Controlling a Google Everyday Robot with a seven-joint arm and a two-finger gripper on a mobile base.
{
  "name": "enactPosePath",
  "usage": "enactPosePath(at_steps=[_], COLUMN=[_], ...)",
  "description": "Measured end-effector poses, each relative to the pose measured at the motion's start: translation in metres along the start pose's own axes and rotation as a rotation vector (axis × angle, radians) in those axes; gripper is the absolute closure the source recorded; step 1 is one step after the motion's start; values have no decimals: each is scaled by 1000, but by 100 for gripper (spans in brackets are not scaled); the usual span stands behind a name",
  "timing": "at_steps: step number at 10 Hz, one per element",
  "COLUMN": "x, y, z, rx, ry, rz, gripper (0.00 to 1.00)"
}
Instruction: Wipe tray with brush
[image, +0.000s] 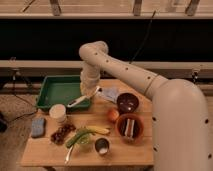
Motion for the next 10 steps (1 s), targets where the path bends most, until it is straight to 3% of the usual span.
enactPosePath(at_steps=[2,4,10], x=[-26,-44,-42], y=[-15,-16,-13], z=[15,15,17], rx=[-24,-20,-11], ry=[-63,-104,-115], rz=[-87,-175,-185], gripper=[100,100,100])
